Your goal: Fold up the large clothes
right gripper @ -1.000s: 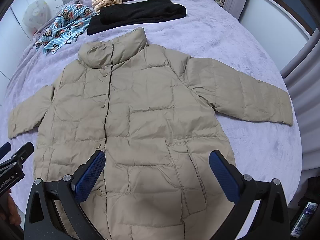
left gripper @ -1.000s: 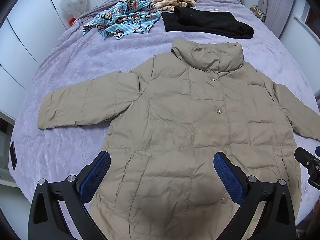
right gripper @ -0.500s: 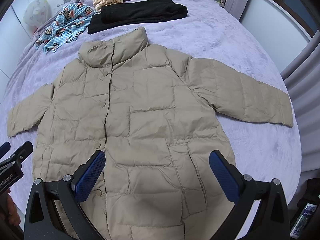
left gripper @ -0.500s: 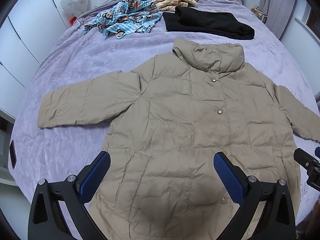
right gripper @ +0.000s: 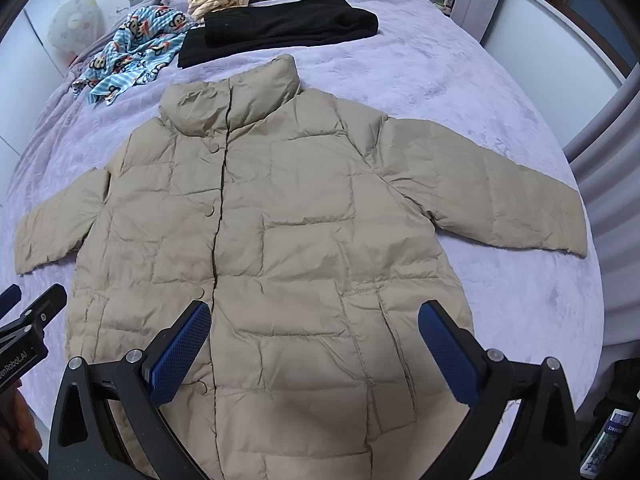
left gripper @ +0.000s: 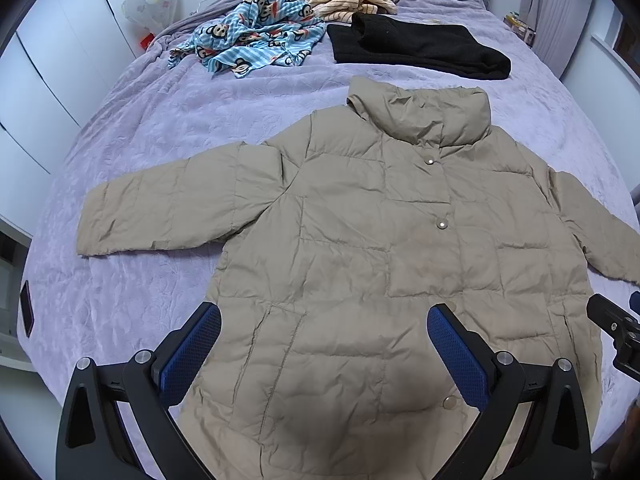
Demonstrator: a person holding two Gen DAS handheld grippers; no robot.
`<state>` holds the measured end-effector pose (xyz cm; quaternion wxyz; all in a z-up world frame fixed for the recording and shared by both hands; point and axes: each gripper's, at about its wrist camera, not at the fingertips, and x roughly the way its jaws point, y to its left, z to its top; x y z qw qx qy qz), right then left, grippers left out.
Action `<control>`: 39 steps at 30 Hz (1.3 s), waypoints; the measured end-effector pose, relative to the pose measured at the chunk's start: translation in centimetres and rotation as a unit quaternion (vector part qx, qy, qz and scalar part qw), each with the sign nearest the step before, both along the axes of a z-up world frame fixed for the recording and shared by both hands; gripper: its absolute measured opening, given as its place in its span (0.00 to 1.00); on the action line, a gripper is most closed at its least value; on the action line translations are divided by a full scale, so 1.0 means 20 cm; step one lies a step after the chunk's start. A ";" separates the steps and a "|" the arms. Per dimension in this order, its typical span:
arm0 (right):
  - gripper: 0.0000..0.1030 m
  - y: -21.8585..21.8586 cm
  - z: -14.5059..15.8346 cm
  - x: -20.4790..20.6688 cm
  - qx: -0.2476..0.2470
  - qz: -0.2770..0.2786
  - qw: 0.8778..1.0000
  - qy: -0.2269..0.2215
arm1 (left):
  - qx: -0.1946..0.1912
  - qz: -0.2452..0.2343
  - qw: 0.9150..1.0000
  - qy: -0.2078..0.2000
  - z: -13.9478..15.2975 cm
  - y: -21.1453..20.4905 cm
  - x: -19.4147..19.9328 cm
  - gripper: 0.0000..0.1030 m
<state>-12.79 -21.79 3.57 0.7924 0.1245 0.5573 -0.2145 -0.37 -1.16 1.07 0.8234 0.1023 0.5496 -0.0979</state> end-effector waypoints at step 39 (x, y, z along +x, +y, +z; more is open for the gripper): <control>1.00 0.00 0.00 0.02 -0.001 -0.001 1.000 0.001 | 0.000 -0.001 1.000 0.001 -0.01 0.01 0.00 1.00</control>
